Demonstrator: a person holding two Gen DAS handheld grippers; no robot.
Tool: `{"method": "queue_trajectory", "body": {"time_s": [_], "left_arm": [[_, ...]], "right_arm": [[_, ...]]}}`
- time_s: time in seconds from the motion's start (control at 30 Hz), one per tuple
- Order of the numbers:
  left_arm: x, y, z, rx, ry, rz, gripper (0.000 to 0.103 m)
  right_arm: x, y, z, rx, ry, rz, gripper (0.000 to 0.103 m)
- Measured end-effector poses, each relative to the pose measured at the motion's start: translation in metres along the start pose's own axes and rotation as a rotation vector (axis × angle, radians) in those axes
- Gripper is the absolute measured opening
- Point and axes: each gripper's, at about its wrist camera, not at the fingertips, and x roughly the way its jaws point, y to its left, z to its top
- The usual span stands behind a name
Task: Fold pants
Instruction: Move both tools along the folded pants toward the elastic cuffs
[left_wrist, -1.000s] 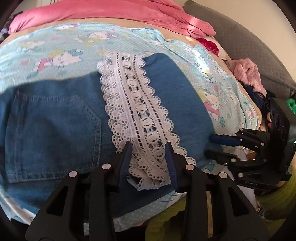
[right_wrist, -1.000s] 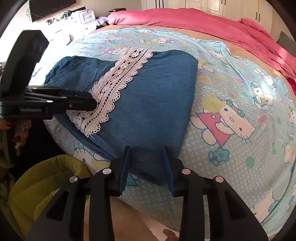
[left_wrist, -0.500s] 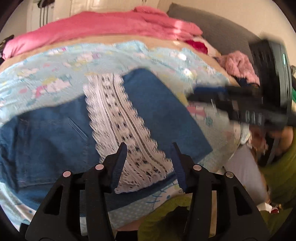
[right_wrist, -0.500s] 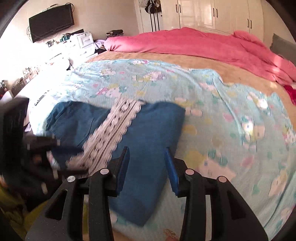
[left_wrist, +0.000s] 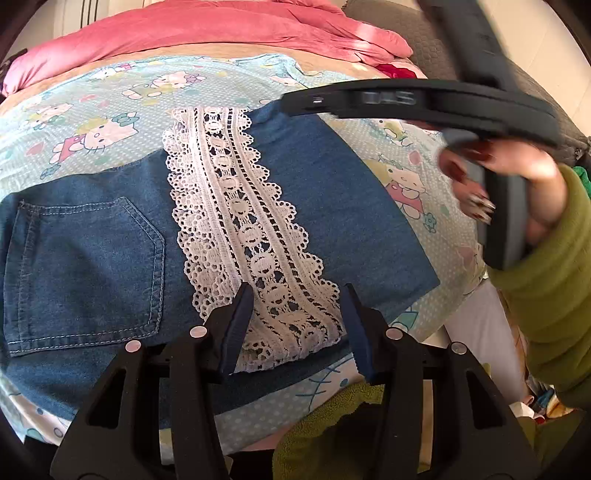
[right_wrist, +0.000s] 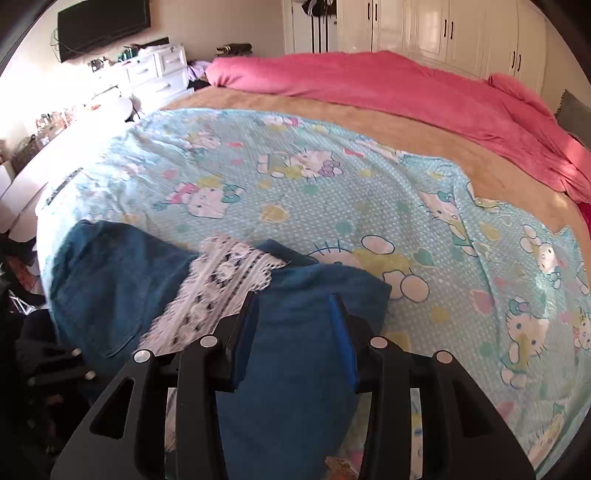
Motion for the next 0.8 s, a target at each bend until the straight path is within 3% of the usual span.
{"method": "queue_trajectory", "body": {"time_s": [0.27, 0.6, 0.8], "left_arm": [[-0.001, -0.001, -0.002, 0.002, -0.002, -0.003, 0.043], [-0.002, -0.004, -0.003, 0.002, -0.003, -0.002, 0.044], [-0.007, -0.008, -0.005, -0.004, -0.008, -0.005, 0.047]], "right_arm": [[0.058, -0.03, 0.003, 0.058, 0.131, -0.082, 0.037], [0.066, -0.039, 0.002, 0.099, 0.115, -0.05, 0.038], [0.038, -0.041, -0.001, 0.113, 0.041, -0.053, 0.048]]}}
